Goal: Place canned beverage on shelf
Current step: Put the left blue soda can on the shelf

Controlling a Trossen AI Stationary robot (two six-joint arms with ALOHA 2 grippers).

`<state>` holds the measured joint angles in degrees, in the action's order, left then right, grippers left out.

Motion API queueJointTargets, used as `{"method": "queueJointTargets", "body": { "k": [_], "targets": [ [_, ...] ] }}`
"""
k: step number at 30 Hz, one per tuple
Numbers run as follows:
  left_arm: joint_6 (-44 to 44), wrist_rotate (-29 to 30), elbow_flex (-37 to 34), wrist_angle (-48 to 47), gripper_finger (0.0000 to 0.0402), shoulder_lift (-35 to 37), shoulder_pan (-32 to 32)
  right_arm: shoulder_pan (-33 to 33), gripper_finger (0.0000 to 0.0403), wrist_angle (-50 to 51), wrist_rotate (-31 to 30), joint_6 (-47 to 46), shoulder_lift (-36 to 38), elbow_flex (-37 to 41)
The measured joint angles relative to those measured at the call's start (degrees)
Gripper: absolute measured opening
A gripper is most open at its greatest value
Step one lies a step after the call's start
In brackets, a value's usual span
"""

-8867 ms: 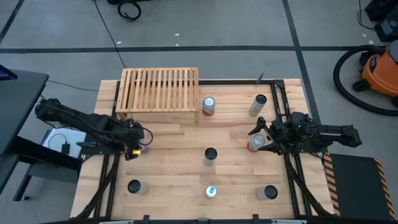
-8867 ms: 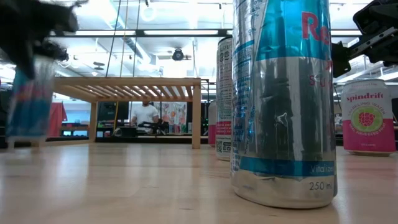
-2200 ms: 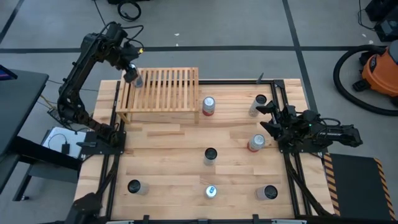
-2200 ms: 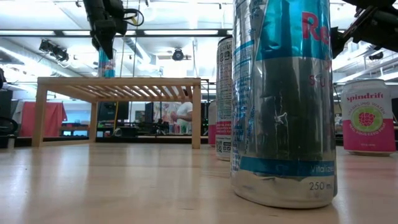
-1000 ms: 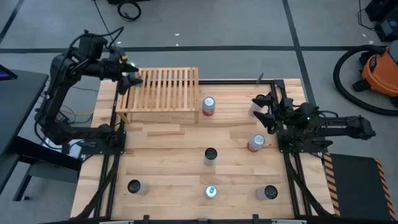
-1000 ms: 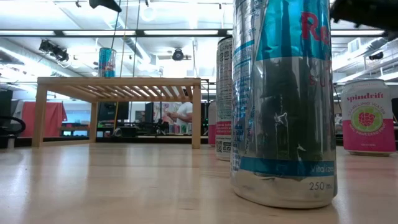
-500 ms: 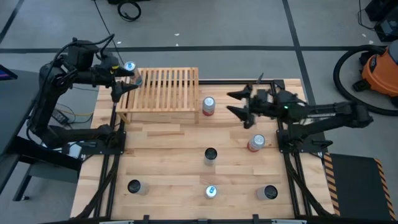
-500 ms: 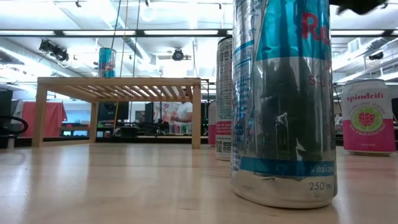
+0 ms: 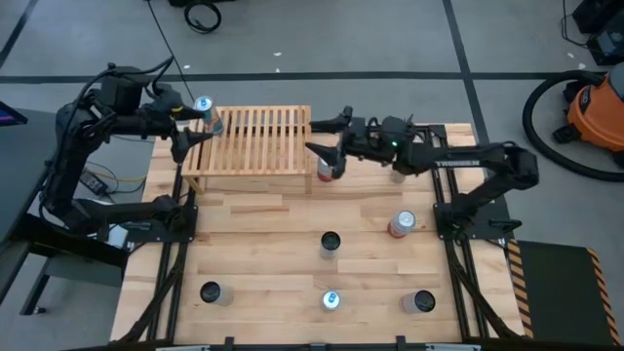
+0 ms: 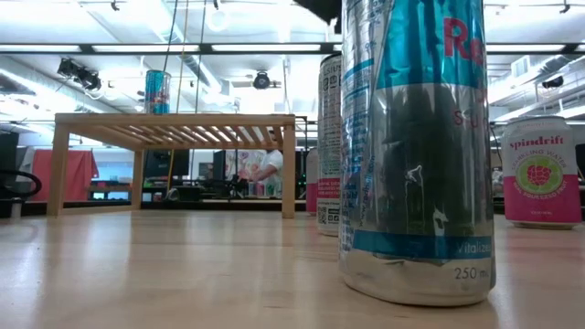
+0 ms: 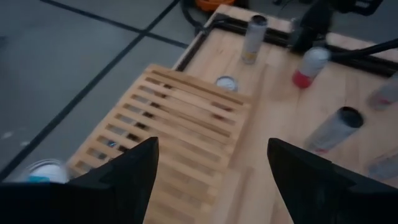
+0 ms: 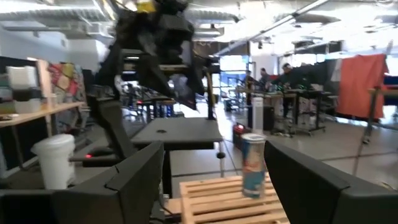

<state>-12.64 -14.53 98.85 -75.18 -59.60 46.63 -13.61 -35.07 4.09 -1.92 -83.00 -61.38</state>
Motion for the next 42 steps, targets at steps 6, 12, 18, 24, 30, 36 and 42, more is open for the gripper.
{"method": "queueJointTargets", "body": {
  "k": [6, 12, 18, 24, 30, 36, 42],
  "targets": [
    [8.06, 5.94, -0.01, 1.47, 0.0302, -2.11, 0.02, -2.18, 0.0288, 0.02, 0.3, -3.4, -1.35, -0.88],
    [9.2, 9.61, -0.02, 1.75, 0.0302, -5.67, -1.43, -3.28, 0.0288, -2.51, 0.72, -5.25, -1.23, -0.9],
    [9.9, 17.64, 0.0, -0.6, 0.0302, -6.28, -1.83, -4.63, 0.0288, -4.96, 0.76, -6.12, -4.02, -1.45],
    [10.28, 21.12, -0.04, -1.19, 0.0302, -5.11, -2.65, -4.98, 0.0288, -4.56, 5.34, -7.48, -11.47, -8.81],
    [10.85, 28.05, -0.07, -1.35, 0.0302, -5.06, -2.6, -5.46, 0.0288, -2.55, 8.05, -7.14, -20.62, -19.61],
    [12.03, 32.01, -0.04, -2.88, 0.0302, -4.92, -2.61, -6.14, 0.0288, -0.98, 9.52, -7.14, -29.17, -29.42],
    [13.5, 36.31, -0.04, -7.76, 0.0302, -4.91, -2.6, -6.77, 0.0288, -1.2, 12.41, -6.85, -35.56, -37.65]
  ]
}}
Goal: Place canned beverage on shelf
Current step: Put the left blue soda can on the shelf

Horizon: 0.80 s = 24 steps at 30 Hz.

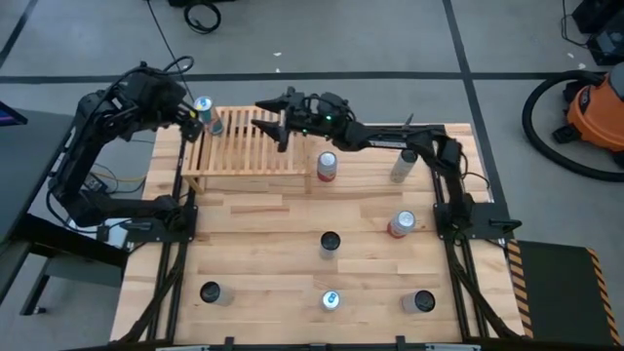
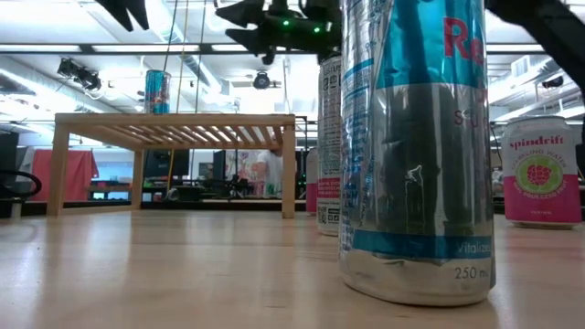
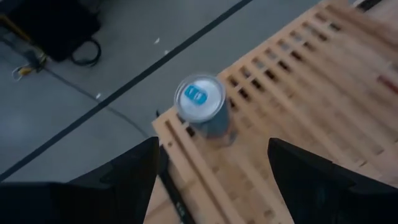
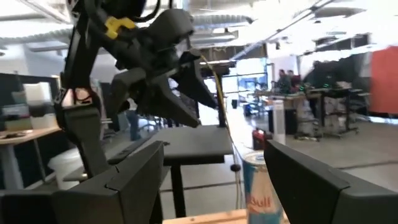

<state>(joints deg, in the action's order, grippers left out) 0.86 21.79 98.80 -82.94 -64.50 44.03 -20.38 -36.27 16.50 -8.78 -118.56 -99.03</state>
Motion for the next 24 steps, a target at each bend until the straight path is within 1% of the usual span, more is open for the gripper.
{"method": "queueJointTargets", "body": {
  "k": [8, 14, 19, 24],
  "targets": [
    [0.0, 0.3, 0.0, -1.0, 0.0302, 0.02, -0.02, -0.17, 0.0287, 0.59, 3.09, -0.11, -9.94, -11.49],
    [-0.03, 0.34, 0.0, -1.48, 0.0302, 0.02, -0.02, -0.33, 0.0287, 4.11, 3.21, -0.13, -15.94, -19.41],
    [-0.1, 0.34, 0.0, -2.49, 0.0302, 0.02, 0.0, -0.31, 0.0287, 4.94, 4.78, -0.15, -19.24, -22.94],
    [-1.37, 0.17, 0.0, -2.74, 0.0302, 0.02, 0.0, -0.28, 0.0287, 11.14, 4.86, 1.77, -20.31, -25.04]
  ]
}}
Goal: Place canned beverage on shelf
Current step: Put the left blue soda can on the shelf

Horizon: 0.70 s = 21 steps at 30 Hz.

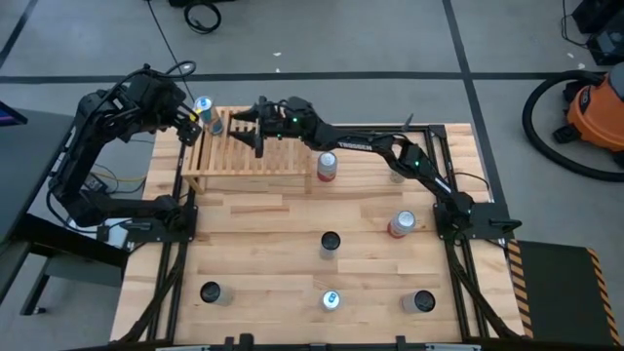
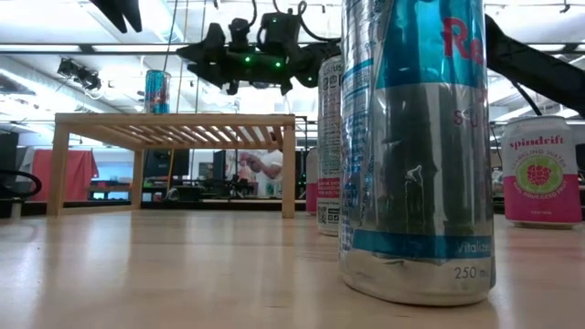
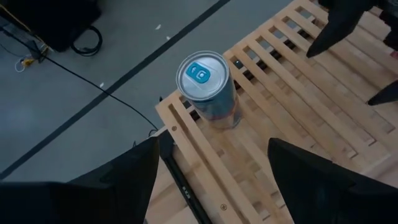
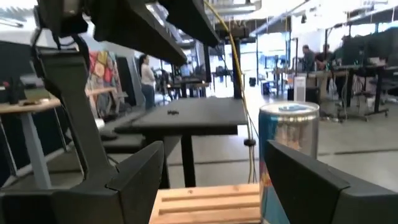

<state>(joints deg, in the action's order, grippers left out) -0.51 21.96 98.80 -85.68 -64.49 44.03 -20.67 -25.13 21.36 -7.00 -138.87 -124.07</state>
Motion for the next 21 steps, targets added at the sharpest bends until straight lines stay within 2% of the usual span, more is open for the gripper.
{"method": "queueJointTargets", "body": {
  "k": [3, 14, 21],
  "targets": [
    [-0.21, -1.13, 0.0, -0.04, 0.0302, 0.0, 0.0, 0.0, 0.0287, 3.22, 0.03, 0.75, 0.41, -0.65],
    [-0.56, -4.19, -0.5, 0.13, 0.0302, 0.03, -0.02, -0.42, 0.0287, 4.34, 0.55, 2.49, 2.27, -0.77],
    [-2.22, -4.11, -9.54, 3.43, 0.0302, 1.22, 0.83, -0.94, 0.0287, 5.27, 1.16, 0.57, 2.29, -0.74]
  ]
}}
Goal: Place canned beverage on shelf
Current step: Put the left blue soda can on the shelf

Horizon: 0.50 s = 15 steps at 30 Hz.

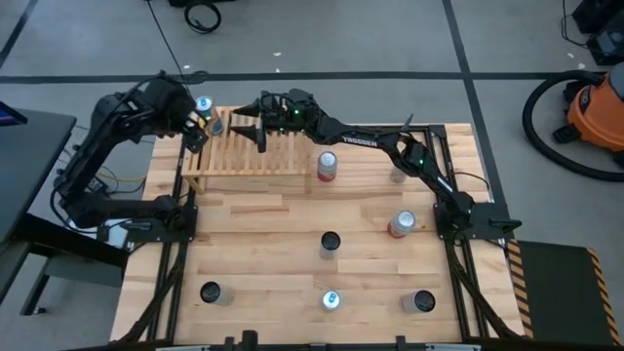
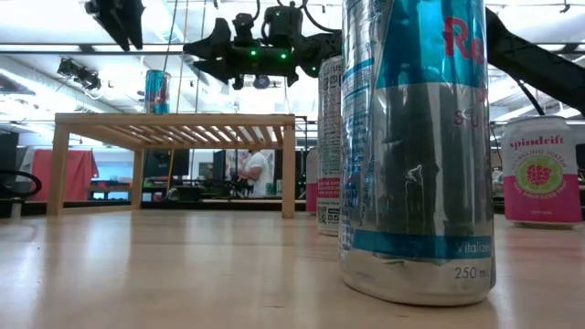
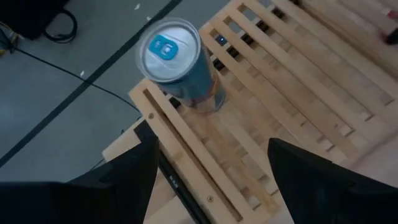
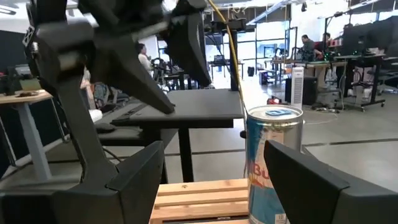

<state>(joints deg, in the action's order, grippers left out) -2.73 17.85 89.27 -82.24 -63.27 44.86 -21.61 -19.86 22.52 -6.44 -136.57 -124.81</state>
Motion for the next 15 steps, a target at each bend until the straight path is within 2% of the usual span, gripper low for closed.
{"method": "queueJointTargets", "body": {
  "k": [5, 9, 15],
  "targets": [
    [-0.95, 1.36, -4.14, 3.58, 0.0302, 1.0, -0.13, -0.21, 0.0287, 1.58, 1.76, -0.01, 1.43, 0.04],
    [-0.69, 2.2, -4.43, 7.26, 0.0302, 1.01, 0.61, -0.62, 0.0287, 5.12, 2.88, 0.06, 3.83, 0.05],
    [1.48, 0.39, -4.45, 10.12, 0.0302, -0.22, 1.66, -0.7, 0.0288, 11.01, 3.1, 2.93, 9.02, 0.07]
  ]
}}
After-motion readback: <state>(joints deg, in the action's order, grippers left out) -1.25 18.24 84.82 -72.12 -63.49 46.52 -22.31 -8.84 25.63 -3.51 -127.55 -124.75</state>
